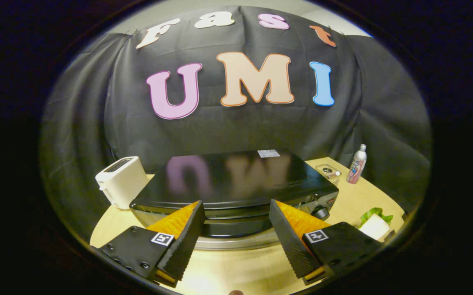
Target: Open the toaster oven, put the food inside, and close the toaster oven door.
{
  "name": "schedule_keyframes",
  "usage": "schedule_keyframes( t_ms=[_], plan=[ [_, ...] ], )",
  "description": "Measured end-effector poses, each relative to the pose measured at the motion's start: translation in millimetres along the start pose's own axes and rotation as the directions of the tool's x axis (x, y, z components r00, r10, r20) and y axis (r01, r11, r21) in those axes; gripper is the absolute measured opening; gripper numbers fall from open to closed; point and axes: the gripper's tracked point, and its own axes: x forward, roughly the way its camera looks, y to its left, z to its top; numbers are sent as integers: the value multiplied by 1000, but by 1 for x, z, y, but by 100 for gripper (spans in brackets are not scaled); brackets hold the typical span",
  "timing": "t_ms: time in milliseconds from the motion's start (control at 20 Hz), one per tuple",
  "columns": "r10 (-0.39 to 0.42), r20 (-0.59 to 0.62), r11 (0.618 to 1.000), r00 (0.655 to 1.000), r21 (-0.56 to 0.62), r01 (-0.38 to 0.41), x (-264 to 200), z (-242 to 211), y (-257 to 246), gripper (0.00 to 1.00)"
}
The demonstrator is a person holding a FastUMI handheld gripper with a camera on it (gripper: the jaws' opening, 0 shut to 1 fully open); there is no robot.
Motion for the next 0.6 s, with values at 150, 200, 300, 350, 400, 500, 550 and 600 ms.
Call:
schedule_keyframes(
  t_ms=[150, 200, 300, 350, 400, 500, 550, 600],
  plan=[
    [-1, -5, 1000, 1000, 8, 1, -9, -4, -3, 100],
    [-2, -11, 1000, 1000, 13, 2, -13, -7, -3, 100],
    [-7, -24, 1000, 1000, 13, 7, -22, -12, -5, 100],
    [-9, -34, 1000, 999, 16, 10, -28, -17, -6, 100],
    [-12, -49, 1000, 999, 20, 13, -33, -22, -8, 100],
    [-19, -82, 999, 996, 24, 21, -46, -33, -10, 99],
    [-23, -99, 1000, 995, 19, 25, -51, -40, -11, 99],
    [-27, -122, 1000, 992, 9, 28, -57, -46, -13, 99]
  ],
)
